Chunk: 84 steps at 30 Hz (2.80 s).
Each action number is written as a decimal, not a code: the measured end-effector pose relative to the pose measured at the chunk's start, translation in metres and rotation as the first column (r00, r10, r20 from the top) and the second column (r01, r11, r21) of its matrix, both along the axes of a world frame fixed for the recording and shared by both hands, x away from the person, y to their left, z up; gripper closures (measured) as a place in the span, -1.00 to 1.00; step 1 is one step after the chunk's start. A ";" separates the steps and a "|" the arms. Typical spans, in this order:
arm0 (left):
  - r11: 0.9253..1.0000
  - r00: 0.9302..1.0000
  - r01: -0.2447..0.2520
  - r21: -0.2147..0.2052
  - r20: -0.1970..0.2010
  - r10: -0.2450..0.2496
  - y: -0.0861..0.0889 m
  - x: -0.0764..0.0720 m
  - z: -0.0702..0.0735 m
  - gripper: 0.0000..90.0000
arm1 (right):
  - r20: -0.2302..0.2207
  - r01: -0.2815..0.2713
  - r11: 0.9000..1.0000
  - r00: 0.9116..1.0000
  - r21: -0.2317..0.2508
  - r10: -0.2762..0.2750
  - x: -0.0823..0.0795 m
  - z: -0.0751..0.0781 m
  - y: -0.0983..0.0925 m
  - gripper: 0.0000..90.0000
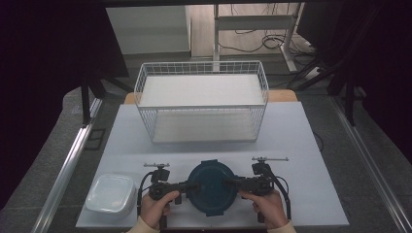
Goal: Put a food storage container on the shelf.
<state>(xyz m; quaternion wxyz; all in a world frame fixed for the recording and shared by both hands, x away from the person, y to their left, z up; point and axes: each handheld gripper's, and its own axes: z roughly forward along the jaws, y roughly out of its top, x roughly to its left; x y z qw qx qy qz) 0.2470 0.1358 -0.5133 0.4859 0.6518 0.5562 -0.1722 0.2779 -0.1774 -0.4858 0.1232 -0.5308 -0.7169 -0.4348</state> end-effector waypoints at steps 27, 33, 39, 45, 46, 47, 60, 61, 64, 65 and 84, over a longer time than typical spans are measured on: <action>0.999 0.997 -0.032 0.016 0.076 0.031 0.007 -0.002 0.020 -0.10 | 0.053 -0.043 0.999 0.998 -0.001 0.043 -0.001 0.013 0.007 -0.19; 0.999 0.995 -0.022 0.030 0.096 0.019 0.002 -0.002 0.027 -0.10 | 0.058 -0.048 0.999 0.997 -0.003 0.048 0.000 0.020 0.004 -0.19; 1.000 0.995 -0.014 0.022 0.103 0.012 -0.003 0.002 0.036 -0.10 | 0.085 -0.046 0.999 0.995 -0.016 0.047 0.004 0.034 -0.002 -0.19; 1.000 0.994 -0.006 0.025 0.112 0.003 -0.008 0.012 0.049 -0.10 | 0.100 -0.040 0.999 0.994 -0.018 0.041 0.011 0.045 -0.005 -0.20; 1.000 0.993 -0.004 0.027 0.115 0.001 -0.008 0.013 0.051 -0.11 | 0.102 -0.041 0.999 0.994 -0.019 0.042 0.012 0.047 -0.006 -0.20; 1.000 0.993 -0.004 0.026 0.115 0.001 -0.008 0.015 0.053 -0.11 | 0.106 -0.041 0.999 0.993 -0.019 0.043 0.013 0.050 -0.006 -0.20; 0.999 0.990 0.005 0.033 0.143 -0.010 -0.013 0.038 0.082 -0.11 | 0.135 -0.043 0.999 0.990 -0.025 0.046 0.034 0.080 -0.011 -0.20; 0.999 0.990 0.004 0.032 0.142 -0.008 -0.013 0.039 0.083 -0.11 | 0.136 -0.041 0.999 0.990 -0.024 0.044 0.037 0.082 -0.011 -0.20; 0.999 0.989 0.002 0.038 0.148 -0.008 -0.013 0.042 0.088 -0.11 | 0.137 -0.044 0.999 0.989 -0.022 0.047 0.041 0.085 -0.011 -0.20; 0.999 0.988 0.003 0.042 0.152 -0.010 -0.013 0.043 0.090 -0.11 | 0.139 -0.046 0.999 0.989 -0.022 0.049 0.042 0.086 -0.011 -0.20; 0.999 0.984 -0.002 0.034 0.177 -0.004 -0.008 0.062 0.116 -0.11 | 0.181 -0.063 0.997 0.981 -0.037 0.068 0.062 0.117 -0.006 -0.20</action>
